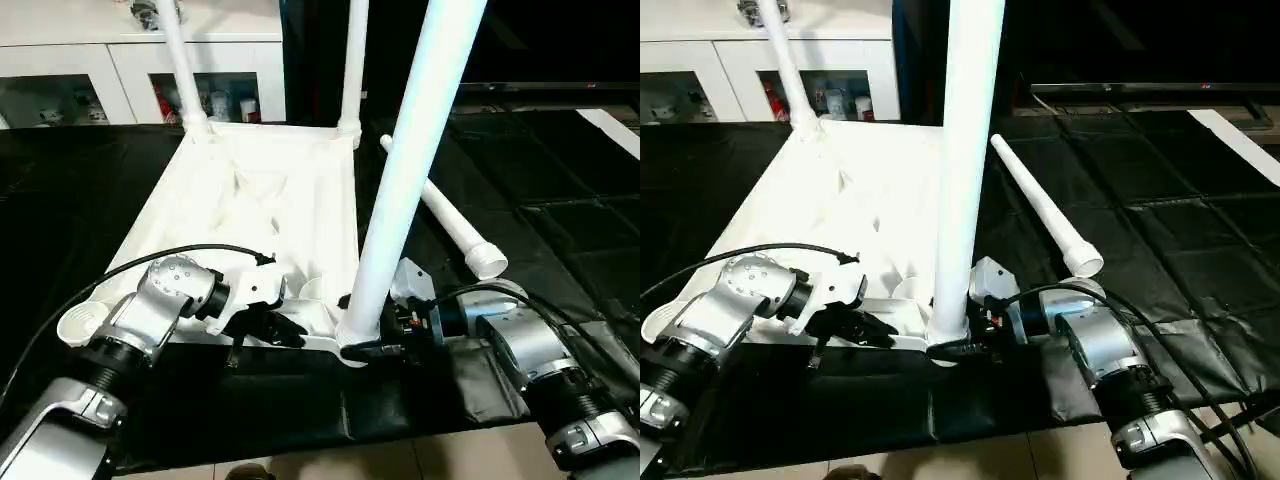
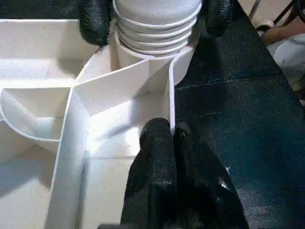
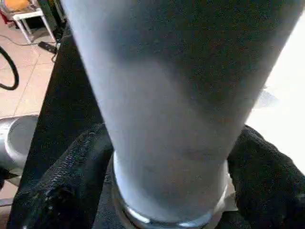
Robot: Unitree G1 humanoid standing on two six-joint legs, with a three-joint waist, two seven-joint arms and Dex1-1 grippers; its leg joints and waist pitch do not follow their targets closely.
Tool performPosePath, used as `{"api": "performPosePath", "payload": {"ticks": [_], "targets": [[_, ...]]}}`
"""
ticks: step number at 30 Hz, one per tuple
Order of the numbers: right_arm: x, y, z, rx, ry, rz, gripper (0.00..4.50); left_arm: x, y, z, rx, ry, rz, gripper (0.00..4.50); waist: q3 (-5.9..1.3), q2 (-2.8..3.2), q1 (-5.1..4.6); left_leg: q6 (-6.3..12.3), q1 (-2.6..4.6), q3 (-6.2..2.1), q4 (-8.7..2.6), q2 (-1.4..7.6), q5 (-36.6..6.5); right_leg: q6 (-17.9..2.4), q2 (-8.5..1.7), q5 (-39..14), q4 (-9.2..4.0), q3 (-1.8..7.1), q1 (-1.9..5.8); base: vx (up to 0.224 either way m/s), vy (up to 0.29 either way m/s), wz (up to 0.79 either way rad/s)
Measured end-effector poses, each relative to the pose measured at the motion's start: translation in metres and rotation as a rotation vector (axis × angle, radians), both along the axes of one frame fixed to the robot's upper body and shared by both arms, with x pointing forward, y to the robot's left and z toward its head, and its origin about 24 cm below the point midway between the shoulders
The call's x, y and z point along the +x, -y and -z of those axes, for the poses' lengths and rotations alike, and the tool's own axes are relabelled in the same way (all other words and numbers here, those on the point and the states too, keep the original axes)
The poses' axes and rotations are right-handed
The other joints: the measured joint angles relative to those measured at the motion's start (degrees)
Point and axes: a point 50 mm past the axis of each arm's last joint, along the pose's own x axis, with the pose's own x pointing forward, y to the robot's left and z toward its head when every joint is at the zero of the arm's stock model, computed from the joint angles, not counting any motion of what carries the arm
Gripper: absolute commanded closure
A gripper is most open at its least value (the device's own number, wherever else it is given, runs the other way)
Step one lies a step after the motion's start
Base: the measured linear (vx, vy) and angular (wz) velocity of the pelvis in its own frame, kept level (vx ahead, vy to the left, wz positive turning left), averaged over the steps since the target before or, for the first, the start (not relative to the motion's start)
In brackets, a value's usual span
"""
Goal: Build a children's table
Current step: Rotate leg to tighten
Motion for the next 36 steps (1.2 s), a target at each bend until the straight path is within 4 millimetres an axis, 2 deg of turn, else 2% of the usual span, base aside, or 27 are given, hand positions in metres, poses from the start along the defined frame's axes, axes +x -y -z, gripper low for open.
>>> {"api": "performPosePath", "payload": {"ticks": [9,19,21,23,25,27,31,33,36], "targets": [[0.001,0.002,0.001,0.021,-0.034,0.003,1.71,0.000,-0.001,0.000,0.002,-0.005,0.011,4.50,-0.01,0.01,0.13,0.00,-0.01,0.00,0.00,0.00,0.0,0.0,0.00,0.0,-0.01,0.00,0.00,0.000,0.000,0.00],[0.000,0.000,0.003,0.047,-0.067,0.017,1.76,0.001,-0.002,0.000,-0.003,-0.025,-0.009,4.50,-0.01,0.02,0.15,0.00,0.01,0.00,0.01,0.00,0.0,0.0,0.00,0.0,0.03,0.00,0.02,0.000,0.000,0.00],[0.003,-0.002,0.005,0.078,-0.069,0.117,1.76,0.004,0.000,0.003,-0.040,-0.033,-0.110,4.50,-0.03,0.05,-0.02,-0.01,0.05,0.01,0.04,0.00,0.0,0.0,-0.01,0.0,0.10,0.02,0.01,0.000,0.000,0.00],[0.007,-0.004,0.008,0.106,-0.076,0.251,1.76,0.007,0.000,0.005,-0.067,-0.012,-0.222,4.50,-0.02,0.06,-0.61,-0.02,0.06,0.00,0.17,0.01,0.0,0.0,-0.01,0.0,0.26,0.04,-0.02,0.000,0.000,0.00],[0.012,-0.005,0.009,0.113,-0.071,0.356,1.76,0.008,0.005,0.006,-0.084,-0.008,-0.294,4.50,-0.02,0.05,-1.90,-0.03,0.08,0.01,0.17,-0.01,0.0,-0.1,0.00,0.1,0.25,0.10,-0.01,0.000,0.000,0.00],[0.017,-0.011,0.011,0.125,-0.059,0.473,1.76,0.005,0.008,0.010,-0.114,-0.006,-0.404,4.50,-0.02,0.05,-3.76,-0.05,0.08,0.02,0.07,0.00,0.0,0.0,0.04,0.1,0.25,0.14,0.02,0.000,0.000,0.00],[0.030,-0.032,0.012,0.144,-0.040,0.679,1.76,-0.002,0.017,0.011,-0.141,0.015,-0.613,4.50,-0.04,0.06,-5.99,-0.18,0.28,-0.02,-0.29,-0.02,0.1,-0.1,0.15,0.1,0.25,0.19,-0.06,0.000,0.000,0.00],[0.037,-0.039,0.011,0.130,-0.027,0.742,1.76,-0.003,0.024,0.012,-0.162,0.005,-0.675,4.50,-0.03,0.06,-6.18,-0.18,0.28,-0.01,-0.34,-0.02,0.1,-0.1,0.16,0.1,0.21,0.18,-0.08,0.000,0.000,0.00],[0.042,-0.045,0.008,0.112,-0.009,0.808,1.76,-0.002,0.032,0.012,-0.175,0.006,-0.735,4.50,-0.05,0.10,-5.78,-0.17,0.16,-0.01,-0.34,-0.05,0.1,-0.1,0.13,0.1,0.09,0.16,-0.08,0.000,0.000,0.00]]}}
